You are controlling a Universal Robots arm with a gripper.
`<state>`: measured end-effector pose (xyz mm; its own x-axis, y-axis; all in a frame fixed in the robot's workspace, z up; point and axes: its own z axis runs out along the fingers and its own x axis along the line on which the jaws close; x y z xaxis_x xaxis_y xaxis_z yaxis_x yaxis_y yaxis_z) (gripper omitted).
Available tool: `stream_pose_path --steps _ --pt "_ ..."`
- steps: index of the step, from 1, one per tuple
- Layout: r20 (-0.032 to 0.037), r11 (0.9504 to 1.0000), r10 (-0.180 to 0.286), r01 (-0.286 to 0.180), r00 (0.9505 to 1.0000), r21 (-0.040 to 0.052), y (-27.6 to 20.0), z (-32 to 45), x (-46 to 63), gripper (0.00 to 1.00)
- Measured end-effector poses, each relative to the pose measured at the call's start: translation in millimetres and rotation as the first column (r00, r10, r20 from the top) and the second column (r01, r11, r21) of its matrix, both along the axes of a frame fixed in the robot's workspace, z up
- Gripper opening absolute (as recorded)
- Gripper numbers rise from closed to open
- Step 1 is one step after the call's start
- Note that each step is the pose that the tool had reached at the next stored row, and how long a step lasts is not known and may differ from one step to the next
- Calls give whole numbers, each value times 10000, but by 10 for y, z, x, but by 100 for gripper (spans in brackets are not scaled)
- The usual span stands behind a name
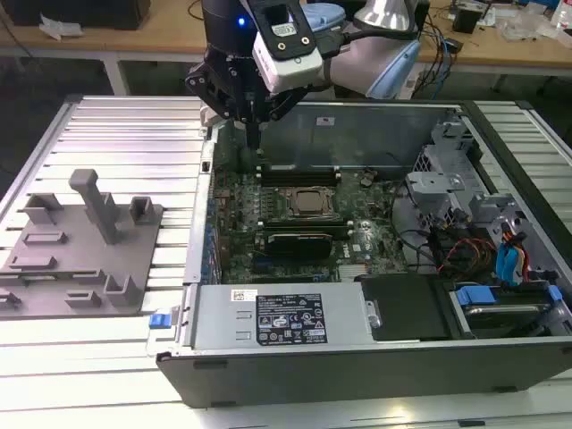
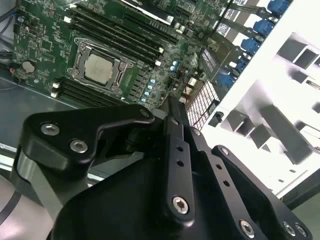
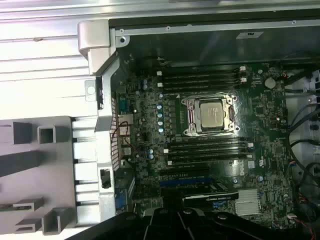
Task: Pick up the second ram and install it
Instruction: 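Reach for the second ram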
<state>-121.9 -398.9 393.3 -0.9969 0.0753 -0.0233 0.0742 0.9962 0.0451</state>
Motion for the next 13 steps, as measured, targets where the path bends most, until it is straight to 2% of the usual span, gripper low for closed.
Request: stream_pose_path --steps 10,13 --pt "0 10000 1 -1 10000 0 0 0 -1 8" --pt "0 10000 0 0 10000 -1 0 -1 -52 8"
